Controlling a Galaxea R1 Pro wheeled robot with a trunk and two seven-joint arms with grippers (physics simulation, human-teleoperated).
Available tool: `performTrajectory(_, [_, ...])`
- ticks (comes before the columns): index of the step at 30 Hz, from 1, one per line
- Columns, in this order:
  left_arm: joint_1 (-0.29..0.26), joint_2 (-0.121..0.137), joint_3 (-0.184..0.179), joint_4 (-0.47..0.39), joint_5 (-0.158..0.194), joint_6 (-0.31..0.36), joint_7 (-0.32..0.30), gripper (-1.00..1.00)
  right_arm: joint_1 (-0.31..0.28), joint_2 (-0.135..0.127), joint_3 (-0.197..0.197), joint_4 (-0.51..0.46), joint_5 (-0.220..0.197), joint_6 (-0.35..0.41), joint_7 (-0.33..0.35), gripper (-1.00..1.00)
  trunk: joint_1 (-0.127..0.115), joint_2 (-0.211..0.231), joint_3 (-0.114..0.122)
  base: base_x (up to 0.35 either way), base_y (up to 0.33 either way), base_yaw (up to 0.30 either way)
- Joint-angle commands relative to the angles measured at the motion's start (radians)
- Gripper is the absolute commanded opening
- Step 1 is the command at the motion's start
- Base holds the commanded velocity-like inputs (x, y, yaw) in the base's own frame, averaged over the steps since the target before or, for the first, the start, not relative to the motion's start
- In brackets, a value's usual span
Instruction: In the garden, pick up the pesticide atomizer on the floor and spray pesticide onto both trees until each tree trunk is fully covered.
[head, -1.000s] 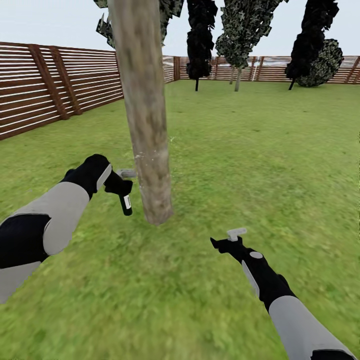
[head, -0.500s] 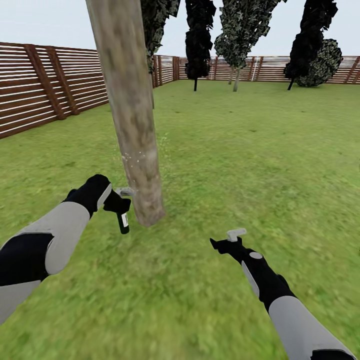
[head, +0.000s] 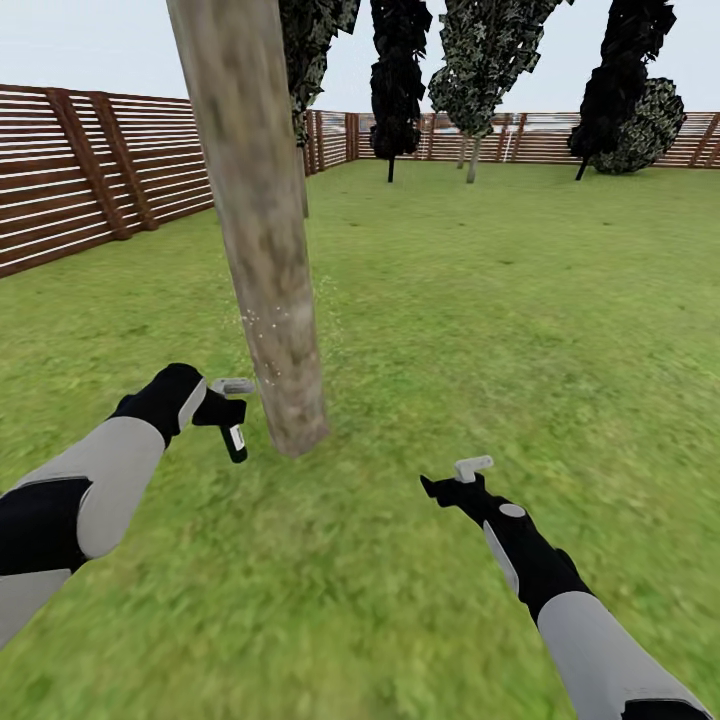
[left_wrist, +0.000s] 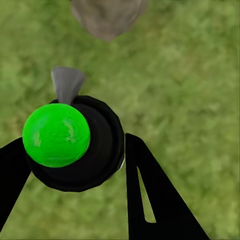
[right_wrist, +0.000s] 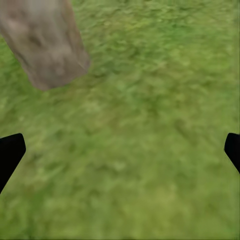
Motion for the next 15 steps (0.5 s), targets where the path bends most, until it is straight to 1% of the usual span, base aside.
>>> performTrajectory(1, [0.000, -0.001, 0.008, -0.001, -0.011, 0.004, -0.006, -1.00, 0.000, -0.001, 0.001, -0.003, 0.004, 0.005, 0.001, 1.00, 0.000, 0.000, -0.001, 0.109, -0.140, 0.000])
performTrajectory(3, [0.000, -0.002, 0.008, 0.001, -0.012, 0.004, -0.006, -1.00, 0.000, -0.001, 0.001, -0.003, 0.004, 0.006, 0.001, 1.00, 0.000, 0.000, -0.001, 0.129, -0.205, 0.049])
performTrajectory(4, [0.000, -0.002, 0.008, 0.004, -0.012, 0.004, -0.006, -1.00, 0.000, -0.001, 0.002, -0.003, 0.003, 0.006, 0.001, 1.00, 0.000, 0.000, -0.001, 0.122, -0.244, 0.214])
performTrajectory(8, [0.001, -0.002, 0.008, 0.006, -0.012, 0.004, -0.006, -1.00, 0.000, -0.001, 0.003, -0.003, 0.003, 0.006, 0.001, 1.00, 0.000, 0.000, -0.001, 0.083, -0.260, 0.264])
performTrajectory(14, [0.001, -0.002, 0.008, 0.007, -0.011, 0.004, -0.006, -1.00, 0.000, -0.001, 0.003, -0.003, 0.003, 0.006, 0.001, 1.00, 0.000, 0.000, -0.001, 0.004, -0.272, 0.271])
performTrajectory(15, [0.006, -0.002, 0.008, 0.007, -0.010, 0.004, -0.006, -1.00, 0.000, -0.001, 0.003, -0.003, 0.003, 0.006, 0.001, 1.00, 0.000, 0.000, -0.001, 0.000, -0.272, 0.117])
